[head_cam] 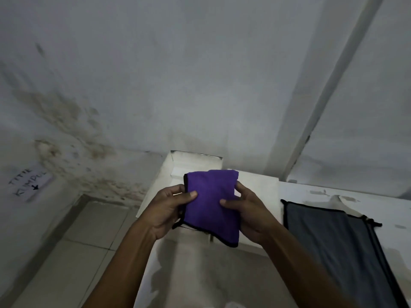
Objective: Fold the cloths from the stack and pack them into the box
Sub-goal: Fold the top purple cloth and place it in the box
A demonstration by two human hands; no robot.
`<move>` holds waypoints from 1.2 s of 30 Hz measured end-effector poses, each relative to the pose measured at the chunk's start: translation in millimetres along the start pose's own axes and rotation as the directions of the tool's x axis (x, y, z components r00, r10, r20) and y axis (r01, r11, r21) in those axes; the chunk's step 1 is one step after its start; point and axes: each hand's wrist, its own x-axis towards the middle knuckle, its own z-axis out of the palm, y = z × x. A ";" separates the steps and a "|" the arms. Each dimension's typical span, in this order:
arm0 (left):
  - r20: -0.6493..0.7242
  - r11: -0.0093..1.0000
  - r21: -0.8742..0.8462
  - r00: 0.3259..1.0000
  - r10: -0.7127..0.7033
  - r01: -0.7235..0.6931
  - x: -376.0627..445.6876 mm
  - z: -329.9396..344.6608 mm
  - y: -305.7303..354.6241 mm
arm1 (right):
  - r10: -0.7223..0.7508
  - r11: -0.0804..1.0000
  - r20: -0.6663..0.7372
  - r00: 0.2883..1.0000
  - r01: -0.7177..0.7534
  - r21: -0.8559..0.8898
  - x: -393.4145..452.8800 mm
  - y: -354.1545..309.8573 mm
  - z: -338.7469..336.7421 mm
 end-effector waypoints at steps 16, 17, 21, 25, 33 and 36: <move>-0.025 0.929 0.305 0.974 0.226 -0.208 55.0 -103.1 30.8 | -0.439 0.613 -0.226 0.870 0.106 -0.783 86.6 43.5 78.9; 0.014 0.901 0.371 0.971 0.237 -0.225 58.2 -104.5 30.9 | -0.468 0.534 -0.216 0.857 0.080 -0.842 89.5 44.1 81.5; 0.071 0.687 0.673 0.949 0.307 -0.273 71.5 -104.2 26.3 | -0.538 0.356 -0.165 0.827 0.045 -0.934 104.9 45.7 87.8; 0.087 0.453 0.841 0.902 0.422 -0.294 86.7 -109.5 26.8 | -0.506 0.331 -0.140 0.851 0.042 -0.943 118.4 39.9 85.9; 0.049 0.842 0.500 0.978 0.203 -0.200 109.1 -134.2 34.2 | -0.250 0.829 -0.193 0.949 0.107 -0.548 136.5 33.4 63.6; -0.009 0.955 0.276 0.993 0.118 -0.111 118.0 -126.8 28.4 | -0.132 0.970 -0.244 0.961 0.075 -0.231 148.6 37.3 60.6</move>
